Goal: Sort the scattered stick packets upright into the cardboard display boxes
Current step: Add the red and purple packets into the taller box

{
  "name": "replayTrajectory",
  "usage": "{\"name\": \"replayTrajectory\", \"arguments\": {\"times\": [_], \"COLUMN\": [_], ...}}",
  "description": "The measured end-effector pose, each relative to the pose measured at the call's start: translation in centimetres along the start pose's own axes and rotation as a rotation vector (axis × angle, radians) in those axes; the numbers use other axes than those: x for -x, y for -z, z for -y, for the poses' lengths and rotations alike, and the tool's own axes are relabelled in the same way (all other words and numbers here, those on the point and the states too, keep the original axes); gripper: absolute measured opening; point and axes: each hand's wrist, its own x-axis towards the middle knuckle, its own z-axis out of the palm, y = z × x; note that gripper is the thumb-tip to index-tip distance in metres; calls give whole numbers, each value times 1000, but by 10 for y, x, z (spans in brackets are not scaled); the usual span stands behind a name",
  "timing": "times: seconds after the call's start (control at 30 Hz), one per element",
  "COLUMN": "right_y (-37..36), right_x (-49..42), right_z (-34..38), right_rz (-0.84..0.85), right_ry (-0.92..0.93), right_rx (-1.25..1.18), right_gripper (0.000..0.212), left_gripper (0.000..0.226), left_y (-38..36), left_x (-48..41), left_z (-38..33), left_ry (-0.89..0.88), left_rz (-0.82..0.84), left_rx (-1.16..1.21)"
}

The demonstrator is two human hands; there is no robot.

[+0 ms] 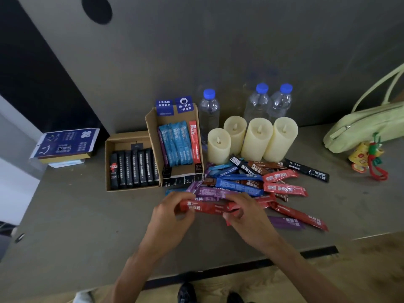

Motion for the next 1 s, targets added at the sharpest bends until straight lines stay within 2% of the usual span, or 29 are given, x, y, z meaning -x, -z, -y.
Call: {"name": "replayTrajectory", "arguments": {"times": [0.1,0.17,0.23,0.37,0.5,0.67,0.9,1.0], "right_y": [4,6,8,9,10,9,3,0], "right_x": [-2,-2,-2,5,8,8,1,-7], "right_z": [12,17,22,30,31,33,43,52], "right_rz": [188,285,313,359,356,326,302,223], "right_ry": [-11,-43,-44,-70,-82,-98,-157,-126], "right_rx": [-39,-159,-301,-513,-564,-499,-427,-390], "right_gripper": [40,29,16,13,15,11,4,7], "left_gripper": [36,38,38,41,42,20,16,11], "left_y": [17,26,31,29,21,17,18,10], "left_x": [-5,-7,-10,-9,-8,-11,-18,-17], "left_z": [-7,-14,-20,-24,-22,-22,-21,-16], "left_ry": [-34,-34,-34,-6,59,111,148,157], "left_rz": [75,104,94,23,-39,-137,-201,-145], "left_rx": [79,171,254,374,462,535,521,416]}}
